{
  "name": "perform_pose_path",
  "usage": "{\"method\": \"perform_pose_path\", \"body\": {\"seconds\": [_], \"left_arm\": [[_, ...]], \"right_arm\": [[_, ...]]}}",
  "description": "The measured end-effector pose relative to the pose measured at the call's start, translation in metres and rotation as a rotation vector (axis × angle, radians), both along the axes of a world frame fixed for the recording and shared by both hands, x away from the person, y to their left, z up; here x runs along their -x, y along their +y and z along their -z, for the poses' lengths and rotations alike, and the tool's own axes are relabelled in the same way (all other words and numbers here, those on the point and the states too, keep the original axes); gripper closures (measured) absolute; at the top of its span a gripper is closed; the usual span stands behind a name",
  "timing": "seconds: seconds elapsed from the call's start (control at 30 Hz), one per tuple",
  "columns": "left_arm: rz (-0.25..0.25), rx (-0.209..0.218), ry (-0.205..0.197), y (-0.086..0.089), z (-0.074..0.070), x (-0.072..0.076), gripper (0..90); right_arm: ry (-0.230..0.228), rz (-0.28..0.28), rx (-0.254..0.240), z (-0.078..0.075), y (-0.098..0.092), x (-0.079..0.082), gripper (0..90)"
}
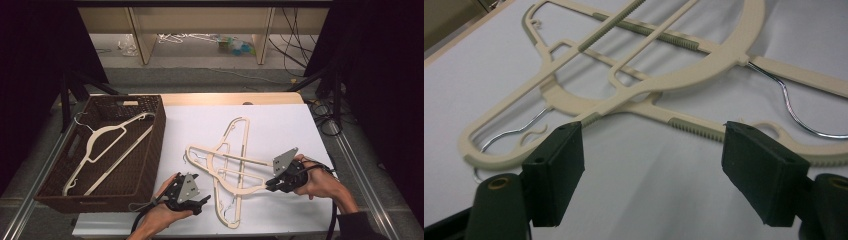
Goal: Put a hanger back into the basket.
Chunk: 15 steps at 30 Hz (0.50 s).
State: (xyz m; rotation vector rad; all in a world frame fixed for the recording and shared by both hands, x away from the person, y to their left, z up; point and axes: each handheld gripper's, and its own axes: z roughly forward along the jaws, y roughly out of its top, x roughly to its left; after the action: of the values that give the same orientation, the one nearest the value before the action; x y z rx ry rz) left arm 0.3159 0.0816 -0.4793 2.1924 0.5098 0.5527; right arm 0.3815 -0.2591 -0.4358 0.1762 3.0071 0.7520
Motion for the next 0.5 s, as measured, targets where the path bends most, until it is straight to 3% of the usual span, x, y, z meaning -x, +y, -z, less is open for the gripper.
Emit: {"method": "perform_pose_path", "body": {"seconds": [0.2, 0.23, 0.27, 0.5], "left_arm": [[0.018, -0.032, -0.025, -0.021, 0.004, -0.013, 26.6], [0.013, -0.031, -0.042, -0.025, 0.005, -0.014, 26.7], [0.025, -0.058, -0.067, -0.031, 0.005, -0.018, 27.7], [0.067, -0.092, -0.085, -0.041, 0.008, -0.022, 30.0]], "right_arm": [[-0.006, -0.005, -0.011, -0.012, 0.001, 0.0, 80.0], [-0.004, -0.004, -0.012, -0.012, 0.002, 0.0, 80.0], [-0.005, -0.009, -0.012, -0.013, 0.003, -0.001, 80.0], [-0.009, -0.007, -0.022, -0.019, 0.001, -0.002, 80.0]]}}
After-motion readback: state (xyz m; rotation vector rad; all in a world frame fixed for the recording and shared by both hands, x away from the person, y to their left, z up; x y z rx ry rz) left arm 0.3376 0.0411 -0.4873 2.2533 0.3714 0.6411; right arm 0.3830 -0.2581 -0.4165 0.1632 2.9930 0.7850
